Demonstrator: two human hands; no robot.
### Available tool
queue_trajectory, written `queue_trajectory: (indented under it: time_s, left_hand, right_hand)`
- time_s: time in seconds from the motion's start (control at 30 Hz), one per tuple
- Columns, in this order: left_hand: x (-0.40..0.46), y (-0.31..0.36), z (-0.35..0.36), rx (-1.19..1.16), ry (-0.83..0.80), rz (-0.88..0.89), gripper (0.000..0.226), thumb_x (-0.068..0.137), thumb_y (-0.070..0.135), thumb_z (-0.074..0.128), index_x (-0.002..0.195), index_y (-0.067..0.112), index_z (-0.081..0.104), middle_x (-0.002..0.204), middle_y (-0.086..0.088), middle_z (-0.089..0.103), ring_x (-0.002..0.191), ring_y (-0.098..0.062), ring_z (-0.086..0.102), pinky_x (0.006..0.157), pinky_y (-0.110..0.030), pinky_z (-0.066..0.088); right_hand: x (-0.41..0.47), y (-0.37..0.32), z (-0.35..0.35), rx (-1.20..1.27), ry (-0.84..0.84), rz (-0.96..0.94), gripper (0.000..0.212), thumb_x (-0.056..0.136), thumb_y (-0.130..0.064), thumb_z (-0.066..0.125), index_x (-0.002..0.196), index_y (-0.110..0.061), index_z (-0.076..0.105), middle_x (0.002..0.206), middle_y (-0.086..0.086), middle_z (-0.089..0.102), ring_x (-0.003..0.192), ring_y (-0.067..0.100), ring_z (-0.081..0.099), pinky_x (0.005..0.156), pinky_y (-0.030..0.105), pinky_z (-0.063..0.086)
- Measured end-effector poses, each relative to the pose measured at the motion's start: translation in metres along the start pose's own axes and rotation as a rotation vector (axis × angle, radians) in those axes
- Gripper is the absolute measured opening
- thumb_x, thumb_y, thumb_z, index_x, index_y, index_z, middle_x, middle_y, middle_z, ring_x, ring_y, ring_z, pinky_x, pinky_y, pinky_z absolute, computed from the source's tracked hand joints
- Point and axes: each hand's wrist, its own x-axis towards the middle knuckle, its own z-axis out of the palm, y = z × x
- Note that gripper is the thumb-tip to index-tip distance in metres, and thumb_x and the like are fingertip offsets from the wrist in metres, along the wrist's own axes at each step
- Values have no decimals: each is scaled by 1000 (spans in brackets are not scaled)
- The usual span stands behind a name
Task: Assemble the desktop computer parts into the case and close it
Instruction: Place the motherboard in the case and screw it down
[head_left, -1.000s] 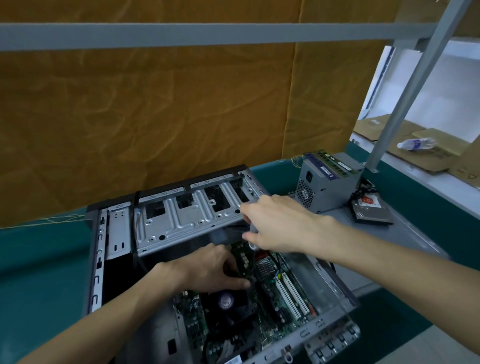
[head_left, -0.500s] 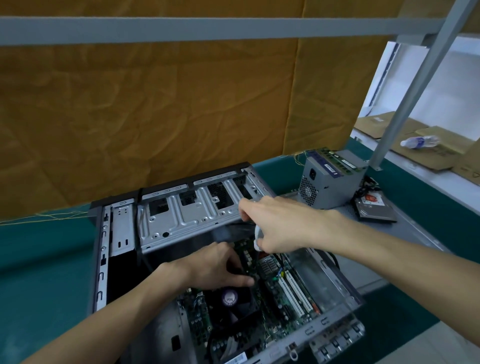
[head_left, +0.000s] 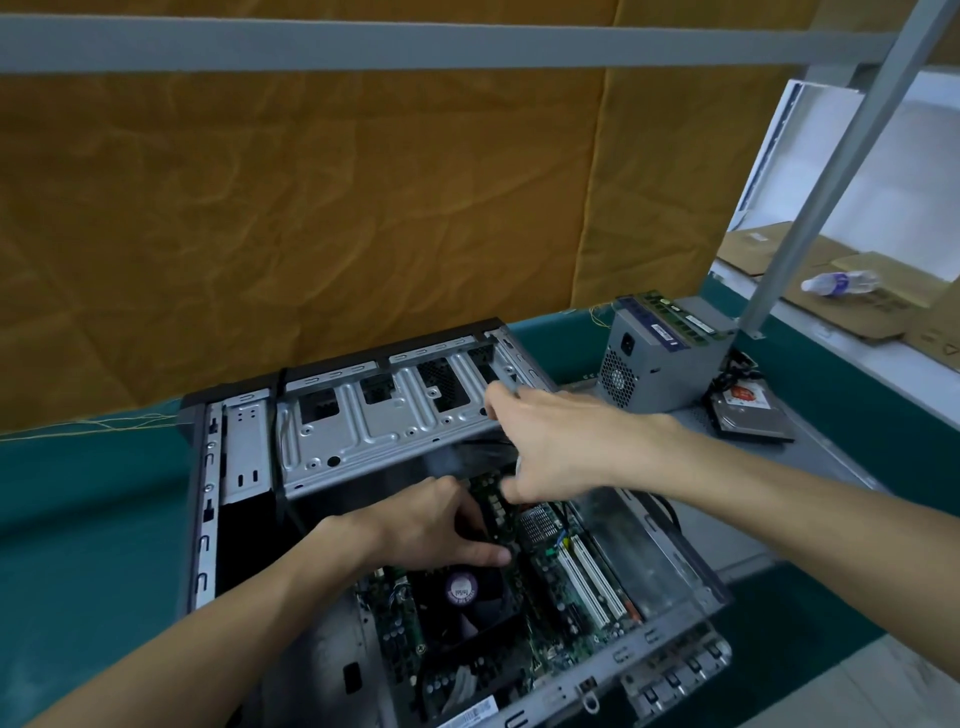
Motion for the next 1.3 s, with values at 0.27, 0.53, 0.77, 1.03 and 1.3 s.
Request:
queue_trajectory:
  time_s: [0.27, 0.53, 0.77, 1.03, 1.3]
  left_hand:
    - [0, 2, -1, -5, -13, 3, 58, 80, 75, 66, 90, 19, 76, 85, -2, 76, 79, -21, 70, 74, -46, 57]
    - [2, 0, -1, 3, -12, 13, 62, 79, 77, 65, 91, 17, 76, 86, -4, 76, 82, -24, 70, 76, -47, 58]
    - [3, -3, -1, -11, -34, 3, 66, 75, 83, 62, 91, 20, 76, 86, -1, 76, 82, -22, 71, 77, -49, 58]
    - [0, 2, -2, 23, -8, -1, 63, 78, 80, 63, 91, 19, 76, 85, -2, 76, 81, -22, 70, 76, -48, 57]
    - [1, 3, -3, 26, -22, -20, 63, 77, 81, 63, 91, 21, 76, 86, -1, 76, 80, -20, 70, 77, -47, 57]
  right_hand:
    - [-4, -10, 10, -149, 265, 7, 29, 104, -41, 49, 116, -14, 48, 98, 7, 58, 83, 29, 59, 66, 37, 36]
    - [-3, -1, 7, -145, 233, 31, 43, 102, -49, 48, 122, -12, 45, 89, 5, 53, 81, 32, 57, 66, 39, 37]
    - [-5, -6, 14, -164, 323, -101, 31, 104, -43, 49, 117, -15, 46, 96, 9, 67, 86, 34, 65, 62, 38, 38]
    - [1, -3, 18, -168, 415, -46, 32, 101, -46, 50, 110, -16, 55, 96, 10, 66, 89, 35, 67, 64, 37, 36]
    - [0, 4, 18, -154, 386, -102, 37, 104, -51, 45, 114, -16, 50, 95, 8, 67, 84, 33, 66, 62, 37, 35]
